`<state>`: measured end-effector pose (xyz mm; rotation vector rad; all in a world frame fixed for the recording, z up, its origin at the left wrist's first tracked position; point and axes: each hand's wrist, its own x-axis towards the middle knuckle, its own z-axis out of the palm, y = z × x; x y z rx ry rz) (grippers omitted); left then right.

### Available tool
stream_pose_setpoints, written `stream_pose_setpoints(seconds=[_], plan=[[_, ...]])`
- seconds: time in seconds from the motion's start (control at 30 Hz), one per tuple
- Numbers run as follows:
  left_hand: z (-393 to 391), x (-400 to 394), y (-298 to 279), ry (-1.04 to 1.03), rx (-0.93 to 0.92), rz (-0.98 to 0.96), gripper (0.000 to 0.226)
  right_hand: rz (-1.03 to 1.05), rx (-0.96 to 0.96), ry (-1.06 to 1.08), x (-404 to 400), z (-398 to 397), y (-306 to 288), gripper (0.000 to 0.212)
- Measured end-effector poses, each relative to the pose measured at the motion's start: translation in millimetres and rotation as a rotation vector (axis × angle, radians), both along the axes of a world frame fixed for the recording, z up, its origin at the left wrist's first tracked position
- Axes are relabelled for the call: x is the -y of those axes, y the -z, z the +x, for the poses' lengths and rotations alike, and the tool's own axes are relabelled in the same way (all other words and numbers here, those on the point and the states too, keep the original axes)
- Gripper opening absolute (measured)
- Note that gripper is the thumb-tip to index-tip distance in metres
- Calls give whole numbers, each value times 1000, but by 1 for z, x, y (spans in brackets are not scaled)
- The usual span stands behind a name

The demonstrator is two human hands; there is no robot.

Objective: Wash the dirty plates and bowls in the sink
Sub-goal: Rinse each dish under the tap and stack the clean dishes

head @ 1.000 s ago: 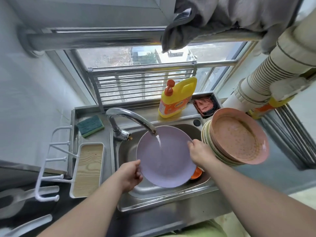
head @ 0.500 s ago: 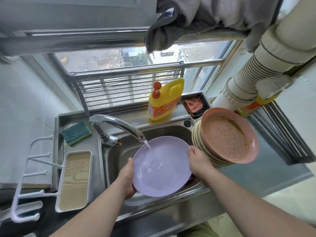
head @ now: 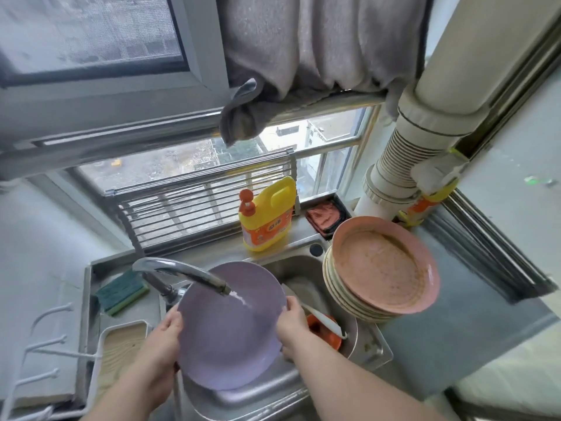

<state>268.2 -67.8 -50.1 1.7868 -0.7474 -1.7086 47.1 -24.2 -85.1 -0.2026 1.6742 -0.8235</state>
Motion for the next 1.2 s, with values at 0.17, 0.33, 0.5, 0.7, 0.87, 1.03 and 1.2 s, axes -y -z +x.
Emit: stream_pose_setpoints(seconds=[0.17,0.33,0.5,0.7,0.87,1.03,1.2], plan=[[-4,-5,18,-126,-12,137,40,-181,-299,-158,21,-14,-23,25],[-33,-15,47,-128,-115,332,65,-328,-580,-416,27,-39,-62,25],[-78,-26,44,-148,-205,453,58,-408,-774,-592,29,-58,-92,30],[-107,-43,49,-74,-263,501,46,-243,-952,-787,28,-82,-90,26],[-82,-51,47,10,-129,413,27,153,-1073,-1085,29,-88,-62,22],[-34,-26,44,-2,35,262,23,257,-856,-997,7,-73,2,19],[-17,-9,30,137,442,-219,38,186,-670,-729,-16,-30,36,21]])
